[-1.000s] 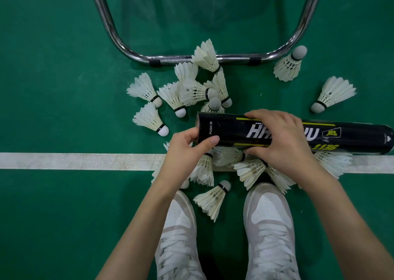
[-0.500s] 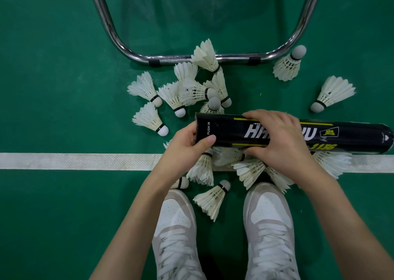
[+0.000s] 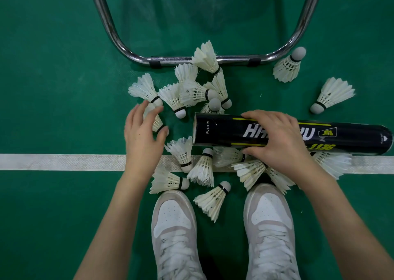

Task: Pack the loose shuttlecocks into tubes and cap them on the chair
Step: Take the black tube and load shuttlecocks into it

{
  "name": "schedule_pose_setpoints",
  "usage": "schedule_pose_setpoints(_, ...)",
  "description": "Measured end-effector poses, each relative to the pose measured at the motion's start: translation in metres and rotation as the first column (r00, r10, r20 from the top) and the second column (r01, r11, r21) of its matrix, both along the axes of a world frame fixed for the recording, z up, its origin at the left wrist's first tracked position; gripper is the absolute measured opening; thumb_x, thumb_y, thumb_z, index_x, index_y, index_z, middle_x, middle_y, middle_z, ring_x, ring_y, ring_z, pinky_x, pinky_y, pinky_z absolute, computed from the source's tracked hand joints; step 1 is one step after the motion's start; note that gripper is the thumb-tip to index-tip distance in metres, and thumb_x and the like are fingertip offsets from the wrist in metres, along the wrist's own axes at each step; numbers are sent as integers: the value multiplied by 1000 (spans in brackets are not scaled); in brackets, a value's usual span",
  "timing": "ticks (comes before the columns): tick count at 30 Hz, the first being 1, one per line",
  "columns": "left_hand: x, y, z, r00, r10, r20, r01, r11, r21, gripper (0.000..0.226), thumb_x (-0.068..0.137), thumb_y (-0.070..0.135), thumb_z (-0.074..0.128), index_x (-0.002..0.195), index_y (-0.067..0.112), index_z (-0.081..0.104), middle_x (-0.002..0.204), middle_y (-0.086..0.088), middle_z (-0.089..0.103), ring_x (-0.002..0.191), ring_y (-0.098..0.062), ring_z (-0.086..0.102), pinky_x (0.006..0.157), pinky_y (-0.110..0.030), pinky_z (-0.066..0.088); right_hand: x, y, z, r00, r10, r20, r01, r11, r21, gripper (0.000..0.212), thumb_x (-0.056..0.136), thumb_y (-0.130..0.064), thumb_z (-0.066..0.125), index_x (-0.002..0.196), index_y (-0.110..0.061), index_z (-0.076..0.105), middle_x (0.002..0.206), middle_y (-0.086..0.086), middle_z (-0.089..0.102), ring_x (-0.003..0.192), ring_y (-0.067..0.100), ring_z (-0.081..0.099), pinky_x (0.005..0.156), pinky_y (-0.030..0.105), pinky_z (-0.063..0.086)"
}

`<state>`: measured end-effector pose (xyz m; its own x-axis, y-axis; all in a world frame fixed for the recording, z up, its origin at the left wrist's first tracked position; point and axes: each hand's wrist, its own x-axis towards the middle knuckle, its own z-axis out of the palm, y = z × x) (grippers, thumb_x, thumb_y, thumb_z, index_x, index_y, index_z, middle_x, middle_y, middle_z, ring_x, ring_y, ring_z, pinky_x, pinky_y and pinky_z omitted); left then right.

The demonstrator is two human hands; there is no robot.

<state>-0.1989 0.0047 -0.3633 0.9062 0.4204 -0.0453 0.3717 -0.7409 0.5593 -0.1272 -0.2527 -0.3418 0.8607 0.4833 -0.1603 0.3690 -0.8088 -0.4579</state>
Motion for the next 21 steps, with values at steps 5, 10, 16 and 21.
schedule_pose_setpoints(5,1,6,-9,997,31,-66,-31,999,-5,53,91,11,57,141,14,38,149,-11,32,139,-27,21,114,-36,16,1,0,-1,1000,-4,-2,4,1000,6,74,64,-35,80,130,-30,46,130,-6,51,122,19,39,101,31,16)
schedule_pose_setpoints(10,-1,4,-8,994,109,9,-109,994,-15,46,87,3,60,130,13,48,122,-11,48,114,-25,41,93,-20,25,1,0,-2,1000,-3,0,3,1000,3,74,64,-36,80,130,-31,46,130,-6,52,122,19,39,101,32,17)
schedule_pose_setpoints(16,0,7,-5,992,115,-55,-113,993,35,29,85,12,66,113,5,62,107,-12,63,102,-31,52,87,-29,35,1,0,-1,1000,-5,2,5,1000,1,74,64,-35,80,129,-31,46,130,-6,52,122,19,39,101,32,17)
schedule_pose_setpoints(21,-1,2,10,979,163,-123,-151,983,101,28,86,29,66,106,12,69,101,-12,70,97,-34,59,79,-37,45,1,0,-2,1000,-2,-1,2,1000,-10,74,64,-36,80,130,-31,46,130,-6,52,122,19,39,101,32,17)
